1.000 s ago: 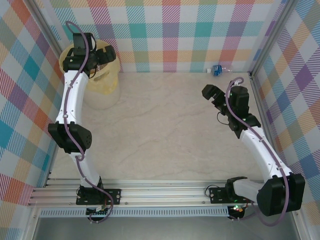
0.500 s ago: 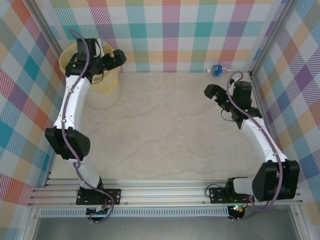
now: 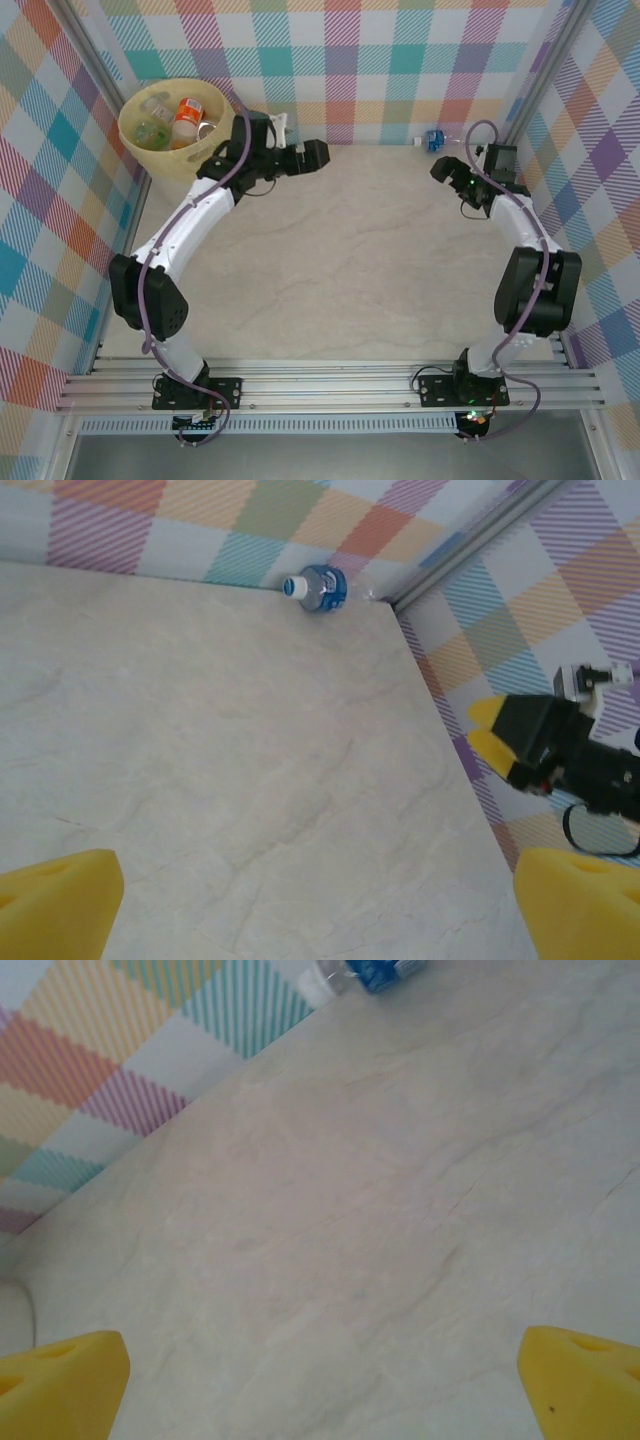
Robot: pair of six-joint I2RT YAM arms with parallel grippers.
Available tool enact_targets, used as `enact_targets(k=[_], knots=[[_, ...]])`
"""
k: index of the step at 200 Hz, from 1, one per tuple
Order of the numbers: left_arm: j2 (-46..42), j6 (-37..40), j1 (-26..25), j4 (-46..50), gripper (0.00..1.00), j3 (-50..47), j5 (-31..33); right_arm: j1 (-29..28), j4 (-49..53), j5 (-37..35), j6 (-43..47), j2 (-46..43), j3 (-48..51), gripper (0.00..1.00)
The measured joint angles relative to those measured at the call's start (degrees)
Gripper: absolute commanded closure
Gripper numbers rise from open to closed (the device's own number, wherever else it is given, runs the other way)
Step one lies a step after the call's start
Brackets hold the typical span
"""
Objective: Put the plastic bottles in the bin
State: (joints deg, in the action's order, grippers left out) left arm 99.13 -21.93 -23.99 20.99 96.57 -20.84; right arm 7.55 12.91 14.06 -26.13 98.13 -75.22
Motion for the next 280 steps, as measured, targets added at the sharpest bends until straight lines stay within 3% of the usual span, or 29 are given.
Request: enact_targets(k=[42,106,153,224,280], knots=[[1.1,-2.1,-2.0,-8.0,0.00,-6.4,3.5,3.3,-1.2,1.8,-2.3,14.6,-13.8,0.00],[6.6,-4.9,-3.1,-14.3,0.00,-7.4,5.9,6.1,-0.7,5.8,-9.3,37.1,-40.5,0.00],[8.2,-5.5,-3.1,-15.2,0.00,-8.3,7.1,6.1,-1.0,3.3,-10.5,45.7,-49.5,0.00],[11.7,-5.3,-3.1,-15.2,0.00,-8.2,8.7,6.1,-1.0,1.4,-9.7,61.1,-72.3,0.00],[15.4,-3.9,-3.1,-13.9,0.00,-5.7,10.1,6.0,-3.2,3.3,-9.4,68.4,-79.2,0.00]])
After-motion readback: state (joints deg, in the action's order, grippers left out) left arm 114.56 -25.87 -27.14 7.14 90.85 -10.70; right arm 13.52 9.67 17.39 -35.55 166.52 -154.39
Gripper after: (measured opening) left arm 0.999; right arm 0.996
